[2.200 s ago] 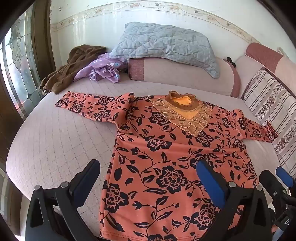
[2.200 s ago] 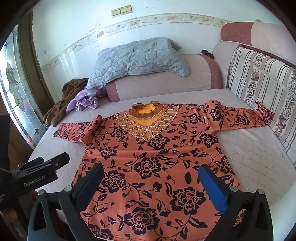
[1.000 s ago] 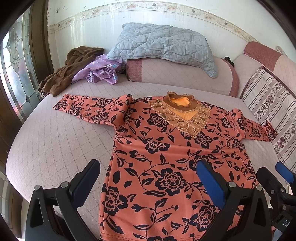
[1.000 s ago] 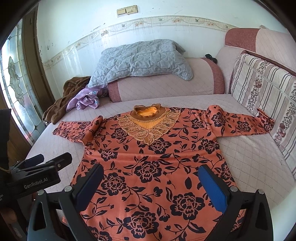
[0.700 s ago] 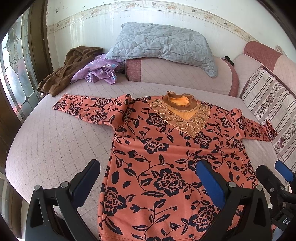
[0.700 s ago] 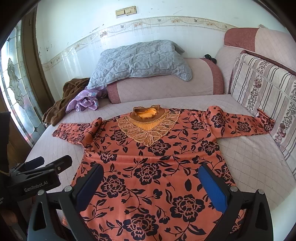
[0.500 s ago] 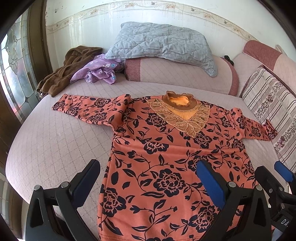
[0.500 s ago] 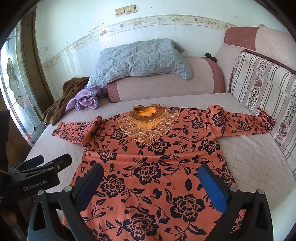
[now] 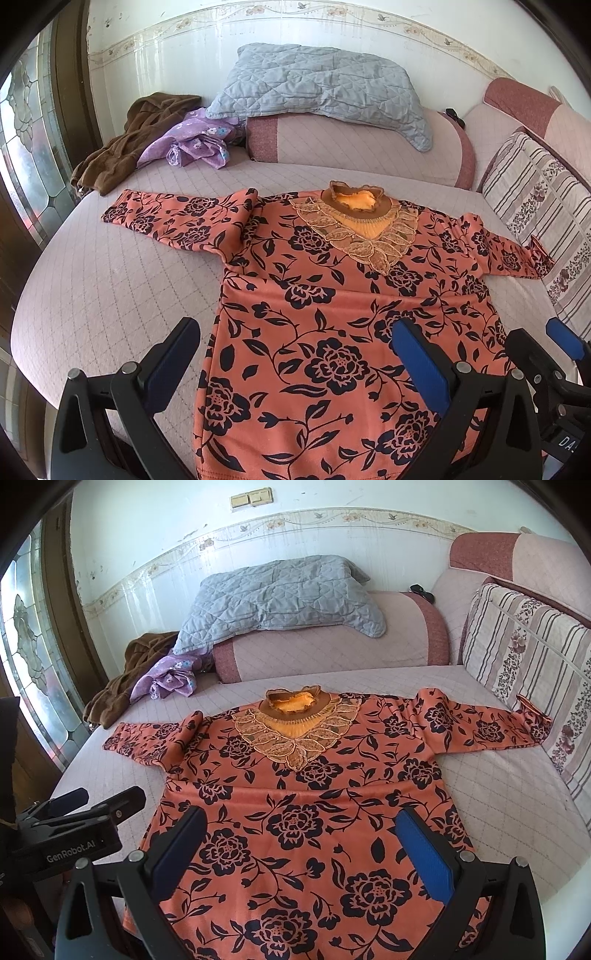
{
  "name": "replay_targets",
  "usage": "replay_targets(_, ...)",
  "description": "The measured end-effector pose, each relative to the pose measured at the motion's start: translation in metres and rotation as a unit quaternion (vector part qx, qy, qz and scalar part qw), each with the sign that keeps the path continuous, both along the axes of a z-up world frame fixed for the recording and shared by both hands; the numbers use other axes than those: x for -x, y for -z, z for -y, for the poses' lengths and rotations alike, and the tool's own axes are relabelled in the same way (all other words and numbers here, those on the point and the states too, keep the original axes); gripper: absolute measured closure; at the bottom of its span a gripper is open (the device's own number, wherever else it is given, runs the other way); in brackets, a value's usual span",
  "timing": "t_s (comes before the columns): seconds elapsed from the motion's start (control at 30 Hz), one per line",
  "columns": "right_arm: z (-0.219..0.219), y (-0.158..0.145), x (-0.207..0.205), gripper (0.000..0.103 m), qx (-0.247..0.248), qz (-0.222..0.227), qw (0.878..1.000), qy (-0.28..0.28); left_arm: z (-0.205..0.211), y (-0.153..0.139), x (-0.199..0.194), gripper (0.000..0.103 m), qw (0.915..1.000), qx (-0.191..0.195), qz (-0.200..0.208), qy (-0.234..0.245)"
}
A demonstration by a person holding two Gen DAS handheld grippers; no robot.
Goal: Fold small clothes
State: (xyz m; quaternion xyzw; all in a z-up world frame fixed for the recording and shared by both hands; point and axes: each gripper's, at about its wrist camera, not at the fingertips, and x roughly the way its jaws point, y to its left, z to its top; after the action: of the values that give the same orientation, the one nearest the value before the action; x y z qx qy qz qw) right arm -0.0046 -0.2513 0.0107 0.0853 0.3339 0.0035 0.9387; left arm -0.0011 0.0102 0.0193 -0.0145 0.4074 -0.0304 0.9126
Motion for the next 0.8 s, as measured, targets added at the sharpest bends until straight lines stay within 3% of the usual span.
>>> replay_targets(0.8,0.0057,0.0028,-0.0035,0.000,0.002,-0.010,1.000,0.007,0.0072,-0.0001,-0.0024,0.000,1.0000,-0.006,0.000,0.004)
